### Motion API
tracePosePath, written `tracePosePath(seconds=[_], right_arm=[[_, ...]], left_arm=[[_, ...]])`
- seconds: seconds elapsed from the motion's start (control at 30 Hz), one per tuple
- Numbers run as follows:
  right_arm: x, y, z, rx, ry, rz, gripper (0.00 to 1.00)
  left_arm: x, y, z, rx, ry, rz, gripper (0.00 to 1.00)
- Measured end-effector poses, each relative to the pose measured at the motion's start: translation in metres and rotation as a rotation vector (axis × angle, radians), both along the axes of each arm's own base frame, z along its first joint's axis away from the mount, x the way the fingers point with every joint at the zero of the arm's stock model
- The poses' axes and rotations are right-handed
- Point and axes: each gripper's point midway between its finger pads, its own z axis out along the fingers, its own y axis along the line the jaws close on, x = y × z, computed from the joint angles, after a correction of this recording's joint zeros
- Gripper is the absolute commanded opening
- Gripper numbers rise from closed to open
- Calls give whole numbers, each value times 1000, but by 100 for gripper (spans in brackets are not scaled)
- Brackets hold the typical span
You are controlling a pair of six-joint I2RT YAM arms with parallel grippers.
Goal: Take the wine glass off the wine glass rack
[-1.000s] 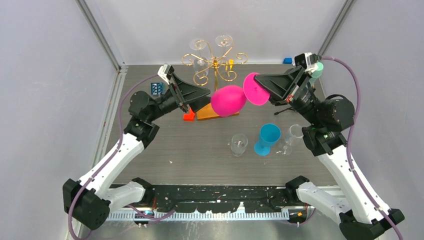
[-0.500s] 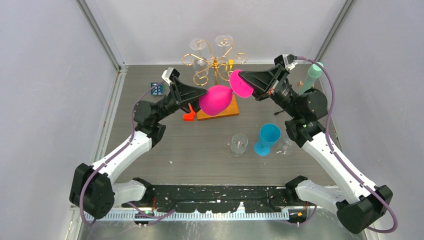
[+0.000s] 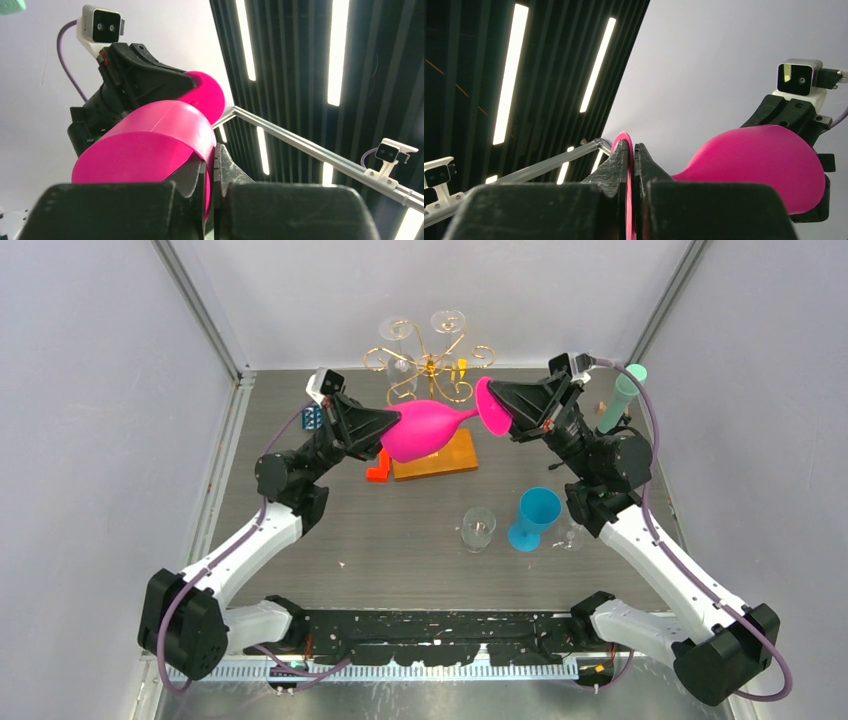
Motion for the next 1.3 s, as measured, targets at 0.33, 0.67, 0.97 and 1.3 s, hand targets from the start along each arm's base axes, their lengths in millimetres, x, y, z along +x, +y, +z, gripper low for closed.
tracePosePath(seconds=[0.33, 0.67, 0.97, 1.3], right_arm=[[27, -2, -39, -140, 105, -166, 94], [33, -45, -84, -462, 168, -537, 88], [41, -80, -125, -712, 237, -735, 87], [44, -88, -154, -835, 286, -758, 85]], left_arm=[[1, -3, 3, 44, -159, 71, 0], [-6, -21, -34, 463, -317, 171, 0], [-20, -1, -102, 944, -452, 171, 0], [-23, 13, -199, 1397, -404, 29, 0]])
